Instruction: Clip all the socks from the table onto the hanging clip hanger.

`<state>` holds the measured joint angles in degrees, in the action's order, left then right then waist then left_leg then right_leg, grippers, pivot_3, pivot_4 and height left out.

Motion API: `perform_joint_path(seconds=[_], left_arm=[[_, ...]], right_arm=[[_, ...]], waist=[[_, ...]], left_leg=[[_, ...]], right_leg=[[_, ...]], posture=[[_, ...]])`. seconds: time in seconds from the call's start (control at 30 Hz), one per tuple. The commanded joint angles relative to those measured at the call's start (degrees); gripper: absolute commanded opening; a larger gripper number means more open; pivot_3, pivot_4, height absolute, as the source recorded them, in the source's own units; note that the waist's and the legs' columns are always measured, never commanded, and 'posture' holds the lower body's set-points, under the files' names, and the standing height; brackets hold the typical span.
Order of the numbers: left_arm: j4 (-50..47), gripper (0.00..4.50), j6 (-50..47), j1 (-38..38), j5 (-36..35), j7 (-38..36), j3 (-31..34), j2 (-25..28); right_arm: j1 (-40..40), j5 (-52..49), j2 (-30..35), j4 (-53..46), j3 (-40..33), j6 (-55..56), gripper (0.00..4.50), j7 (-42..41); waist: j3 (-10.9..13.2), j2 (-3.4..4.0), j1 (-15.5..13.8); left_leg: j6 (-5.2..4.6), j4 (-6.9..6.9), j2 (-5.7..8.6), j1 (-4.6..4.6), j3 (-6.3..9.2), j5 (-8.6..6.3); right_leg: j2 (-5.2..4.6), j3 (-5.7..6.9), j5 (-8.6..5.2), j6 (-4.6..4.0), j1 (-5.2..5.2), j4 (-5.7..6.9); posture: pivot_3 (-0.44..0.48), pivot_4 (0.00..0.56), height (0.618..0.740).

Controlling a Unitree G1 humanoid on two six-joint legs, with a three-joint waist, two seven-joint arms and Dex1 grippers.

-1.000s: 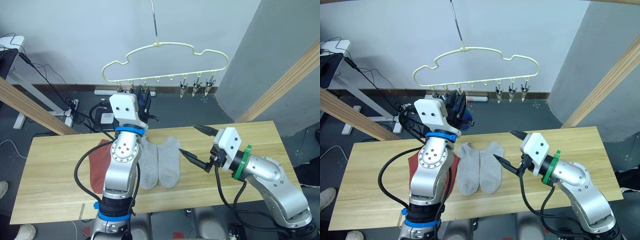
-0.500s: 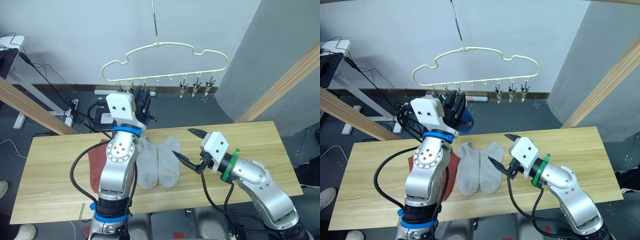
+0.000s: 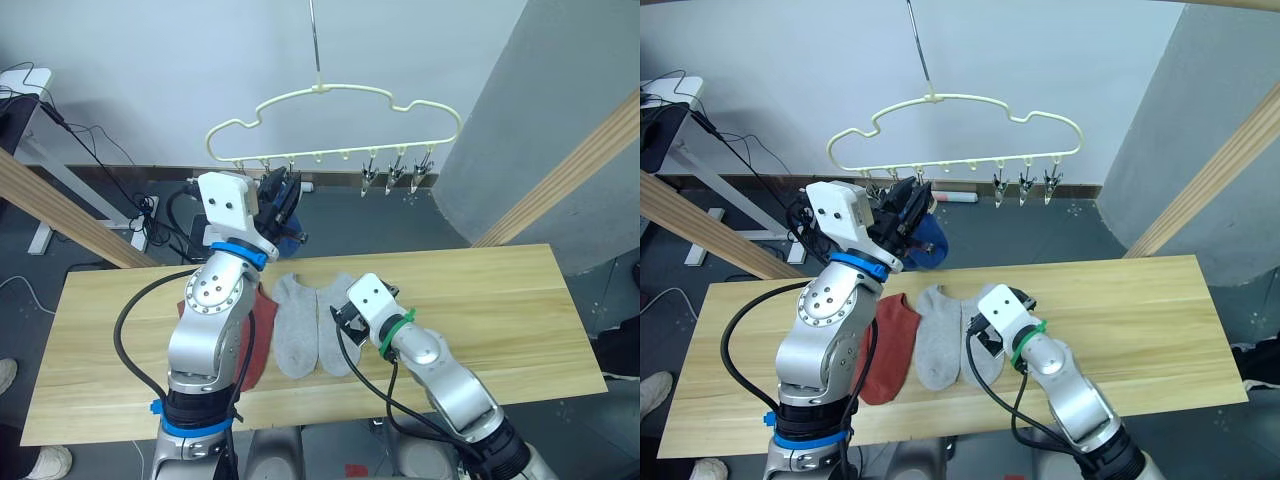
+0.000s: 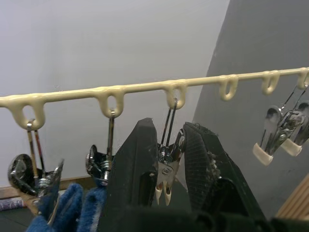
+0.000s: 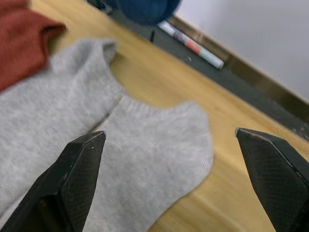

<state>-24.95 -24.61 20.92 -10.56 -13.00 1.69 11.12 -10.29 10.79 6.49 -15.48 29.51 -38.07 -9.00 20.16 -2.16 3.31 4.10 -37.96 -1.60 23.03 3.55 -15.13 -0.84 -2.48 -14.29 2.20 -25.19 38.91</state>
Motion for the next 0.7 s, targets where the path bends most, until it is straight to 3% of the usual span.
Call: perform_joint_path(seconds=[0.03,0.4,0.7], left_arm=[[-3.3,0.69,-0.3,0.0,-1.0,-0.2,0.4,0.5],[-3.5,0.69,-0.9,-0.3,-1.4,-0.2,0.6,1.4],[-3.8,0.69,-1.0,-0.7,-1.2,0.1,0.2,1.3]], right_arm=[[2.4,2.6,-2.9,-0.2,1.9,-1.6,4.5,3.5],[6.1,3.4,-10.3,3.9,2.9,-4.0,4.5,6.8],[6.0,1.7,-11.0,9.3,1.1,-1.5,4.5,7.6]], waist=[[0.0,0.0,0.0],[0.0,0.0,0.0],[0.0,0.0,0.1]], left_leg=[[0.0,0.01,-0.01,0.0,0.02,0.0],[0.0,0.0,-0.02,-0.01,0.02,0.0],[0.0,0.01,-0.04,-0.05,0.02,0.0]], right_leg=[[0.0,0.03,0.0,0.0,0.0,0.0],[0.03,0.0,-0.09,0.15,0.0,0.0],[0.05,-0.01,-0.14,0.23,0.02,0.01]], posture=[[-0.085,0.335,0.74],[-0.074,0.343,0.74],[-0.069,0.345,0.74]])
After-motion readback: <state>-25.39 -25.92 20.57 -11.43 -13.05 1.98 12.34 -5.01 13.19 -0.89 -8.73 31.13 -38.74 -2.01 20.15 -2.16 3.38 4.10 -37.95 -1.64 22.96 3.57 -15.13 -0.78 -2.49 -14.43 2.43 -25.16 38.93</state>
